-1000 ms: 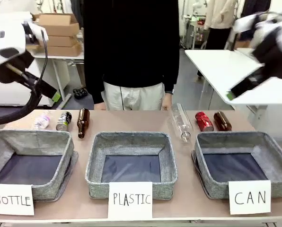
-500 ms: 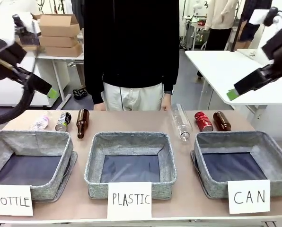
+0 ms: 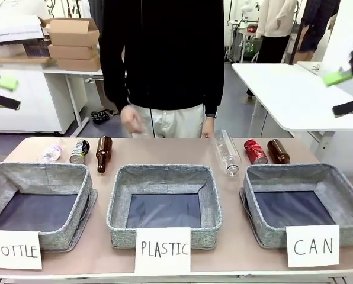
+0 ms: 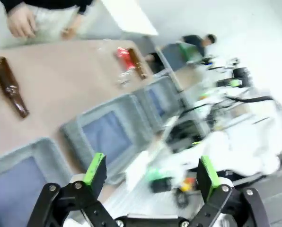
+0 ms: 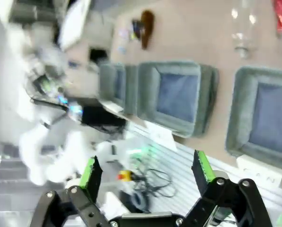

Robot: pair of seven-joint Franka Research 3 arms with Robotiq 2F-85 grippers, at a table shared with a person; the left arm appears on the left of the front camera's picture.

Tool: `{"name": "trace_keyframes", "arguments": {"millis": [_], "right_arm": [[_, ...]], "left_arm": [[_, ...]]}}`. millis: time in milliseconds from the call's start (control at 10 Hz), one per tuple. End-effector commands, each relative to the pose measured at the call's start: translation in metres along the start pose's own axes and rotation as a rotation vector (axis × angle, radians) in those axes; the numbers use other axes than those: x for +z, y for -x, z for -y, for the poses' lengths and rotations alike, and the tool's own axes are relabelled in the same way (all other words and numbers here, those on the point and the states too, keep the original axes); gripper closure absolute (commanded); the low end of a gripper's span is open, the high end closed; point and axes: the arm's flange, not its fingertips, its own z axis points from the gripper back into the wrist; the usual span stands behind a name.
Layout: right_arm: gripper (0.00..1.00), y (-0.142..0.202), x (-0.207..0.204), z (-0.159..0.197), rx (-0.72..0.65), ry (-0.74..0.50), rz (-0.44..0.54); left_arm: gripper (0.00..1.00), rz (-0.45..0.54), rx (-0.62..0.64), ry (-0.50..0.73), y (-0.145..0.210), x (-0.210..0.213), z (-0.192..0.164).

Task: Sort the can waste into the basket.
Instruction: Pick up the can waste from the table and place it in the right Fabric basket.

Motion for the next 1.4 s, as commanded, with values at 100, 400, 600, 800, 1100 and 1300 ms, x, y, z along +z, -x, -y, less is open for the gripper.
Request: {"name": "trace_keyframes", "arguments": {"millis": [100,400,600,800,1100,1300], "right_arm": [[0.0,-0.011,-0.011,0.025,-0.345,-0.078,0.143],[0.0,-0.013,0.002,0.03,-0.264,-0.062,0.08],[0.0,-0.013,0.002,0.03,-0.264,-0.062,0.08],[0.0,-0.013,0.002,0.03,-0.264,-0.062,0.08],[0.0,-0.013,0.002,0.03,-0.264,-0.062,0.08],[0.0,-0.013,0.002,0.03,-0.264,-0.062,0.08]], "left_arm": [[0.0,0.041,0.234,0.119,-0.022,-0.029,-0.006],[0.0,0.041,0.196,0.15,-0.008,-0.02,-0.009],[0.0,0.041,0.196,0.15,-0.008,-0.02,-0.009],[0.0,0.041,0.196,0.15,-0.008,-0.02,-0.009],[0.0,0.041,0.196,0.15,-0.008,-0.02,-0.009],[0.0,0.041,0.196,0.15,-0.008,-0.02,-0.009]]}}
